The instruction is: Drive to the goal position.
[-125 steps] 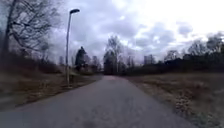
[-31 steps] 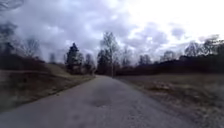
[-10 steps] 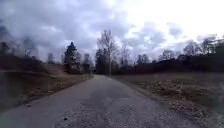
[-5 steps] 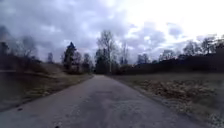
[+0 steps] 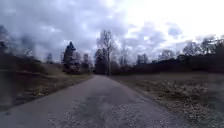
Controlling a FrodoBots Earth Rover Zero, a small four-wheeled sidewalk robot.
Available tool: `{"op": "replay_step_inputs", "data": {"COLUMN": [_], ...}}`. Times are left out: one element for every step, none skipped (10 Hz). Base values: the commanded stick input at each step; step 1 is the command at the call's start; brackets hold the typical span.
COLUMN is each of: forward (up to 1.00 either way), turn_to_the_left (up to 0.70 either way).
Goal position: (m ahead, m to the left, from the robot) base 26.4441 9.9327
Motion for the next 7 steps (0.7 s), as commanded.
{"op": "replay_step_inputs", "data": {"forward": [0.50,0.50,0.50,0.50,0.50,0.50,0.50], "turn_to_the_left": [0.00,0.00,0.00,0.00,0.00,0.00,0.00]}}
